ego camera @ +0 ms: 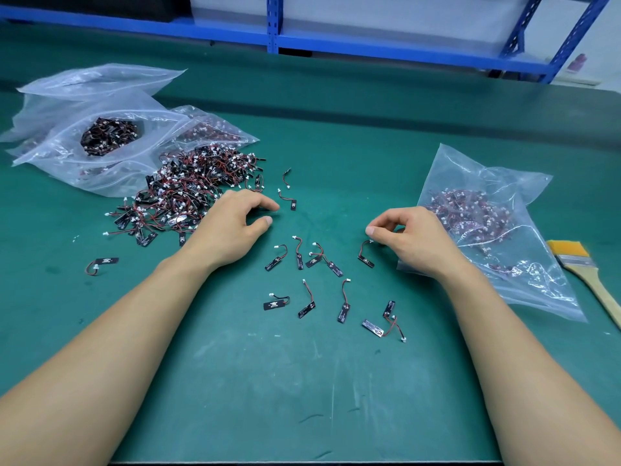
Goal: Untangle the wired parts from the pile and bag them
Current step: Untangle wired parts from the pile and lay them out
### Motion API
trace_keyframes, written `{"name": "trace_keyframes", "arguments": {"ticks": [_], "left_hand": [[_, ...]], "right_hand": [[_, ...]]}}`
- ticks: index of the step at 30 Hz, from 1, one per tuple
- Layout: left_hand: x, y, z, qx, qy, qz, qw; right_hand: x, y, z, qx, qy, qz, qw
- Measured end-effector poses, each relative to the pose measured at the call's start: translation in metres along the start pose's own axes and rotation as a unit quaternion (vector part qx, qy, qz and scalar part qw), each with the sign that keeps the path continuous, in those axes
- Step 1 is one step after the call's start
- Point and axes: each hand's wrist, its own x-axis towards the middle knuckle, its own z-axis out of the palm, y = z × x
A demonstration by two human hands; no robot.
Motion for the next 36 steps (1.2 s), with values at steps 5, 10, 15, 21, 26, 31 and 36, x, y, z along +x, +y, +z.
{"name": "trace_keyframes", "arguments": {"ticks": [5,10,15,21,26,31,36], "left_hand": [[0.0000,-0.0006,0.0007,0.001,0.003,0.004,1.000],[0.0001,-0.0011,0.0014,0.003,0.003,0.006,1.000],[0.0002,-0.0016,0.0014,0.003,0.002,0.008,1.000],[0.0006,-0.0020,0.0018,0.003,0.002,0.006,1.000],[0.0004,-0.0020,0.0016,0.003,0.001,0.005,1.000],[0.0004,-0.0018,0.0017,0.004,0.001,0.004,1.000],[0.0004,-0.0021,0.0020,0.001,0.003,0.005,1.000]], "right_hand": [[0.0000,-0.0001,-0.0003,-0.006,0.000,-0.002,1.000],[-0.0001,0.0001,0.0000,-0.004,0.000,0.000,1.000],[0.0001,0.0009,0.0001,0.001,0.000,0.003,1.000],[-0.0002,0.0000,-0.0005,0.001,-0.001,0.003,1.000],[-0.0008,-0.0011,-0.0005,-0.001,-0.002,0.005,1.000],[-0.0011,-0.0013,-0.0007,-0.002,-0.003,0.006,1.000],[-0.0009,-0.0012,-0.0007,-0.002,-0.006,0.009,1.000]]}}
